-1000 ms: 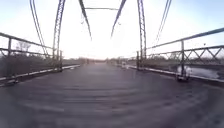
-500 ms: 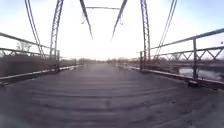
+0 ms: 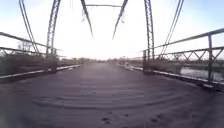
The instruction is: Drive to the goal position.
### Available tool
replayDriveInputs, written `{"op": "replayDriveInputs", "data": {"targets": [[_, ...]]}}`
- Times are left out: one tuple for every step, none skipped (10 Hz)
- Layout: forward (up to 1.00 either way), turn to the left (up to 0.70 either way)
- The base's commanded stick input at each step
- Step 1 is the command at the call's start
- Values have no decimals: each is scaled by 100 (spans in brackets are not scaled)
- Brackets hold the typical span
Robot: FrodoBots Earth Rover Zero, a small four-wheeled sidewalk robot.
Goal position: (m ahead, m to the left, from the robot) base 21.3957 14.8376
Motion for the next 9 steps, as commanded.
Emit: {"op": "replayDriveInputs", "data": {"targets": [[100,1],[100,1],[100,1],[100,1],[100,1],[100,1],[100,0],[100,0],[100,1]]}}
